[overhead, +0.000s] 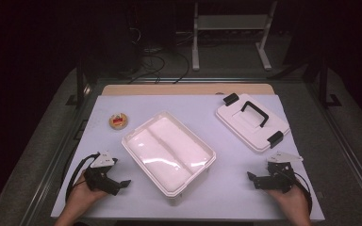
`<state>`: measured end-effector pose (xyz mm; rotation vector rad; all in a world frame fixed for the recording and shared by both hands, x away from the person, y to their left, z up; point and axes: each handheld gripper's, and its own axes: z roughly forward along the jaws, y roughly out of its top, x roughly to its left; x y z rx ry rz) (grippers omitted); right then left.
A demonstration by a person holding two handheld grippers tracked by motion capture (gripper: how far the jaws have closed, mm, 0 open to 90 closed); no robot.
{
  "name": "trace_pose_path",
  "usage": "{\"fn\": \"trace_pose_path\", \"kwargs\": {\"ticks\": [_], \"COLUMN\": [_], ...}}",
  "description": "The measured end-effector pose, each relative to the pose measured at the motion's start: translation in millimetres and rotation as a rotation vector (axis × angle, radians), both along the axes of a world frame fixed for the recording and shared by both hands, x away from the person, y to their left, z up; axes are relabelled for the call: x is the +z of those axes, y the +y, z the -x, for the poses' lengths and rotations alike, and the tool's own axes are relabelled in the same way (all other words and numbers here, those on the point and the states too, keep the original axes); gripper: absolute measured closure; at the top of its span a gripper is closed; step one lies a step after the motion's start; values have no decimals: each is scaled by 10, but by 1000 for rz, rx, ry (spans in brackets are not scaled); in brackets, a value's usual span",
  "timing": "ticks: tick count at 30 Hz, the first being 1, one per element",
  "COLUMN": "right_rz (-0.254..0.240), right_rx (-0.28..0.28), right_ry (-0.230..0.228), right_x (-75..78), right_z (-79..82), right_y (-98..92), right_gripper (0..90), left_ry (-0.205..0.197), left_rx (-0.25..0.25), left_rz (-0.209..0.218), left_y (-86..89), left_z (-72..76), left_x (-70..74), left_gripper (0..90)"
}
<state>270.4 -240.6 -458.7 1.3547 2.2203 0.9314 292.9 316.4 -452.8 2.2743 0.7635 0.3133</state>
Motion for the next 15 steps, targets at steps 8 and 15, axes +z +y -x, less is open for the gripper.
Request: {"fn": "trace_pose_path", "kwargs": {"ticks": [8, 15], "right_rz": [2, -38], "right_rx": [2, 46], "right_ry": [2, 5], "right_x": [37, 101], "right_z": [23, 82], "right_y": [-17, -6], "right_gripper": [189, 405], "left_ry": [-8, 1], "left_rx": [6, -3], "left_rz": [14, 25], "left_y": [16, 34], "left_z": [19, 45], "left_x": [19, 107], "left_gripper": [46, 270]}}
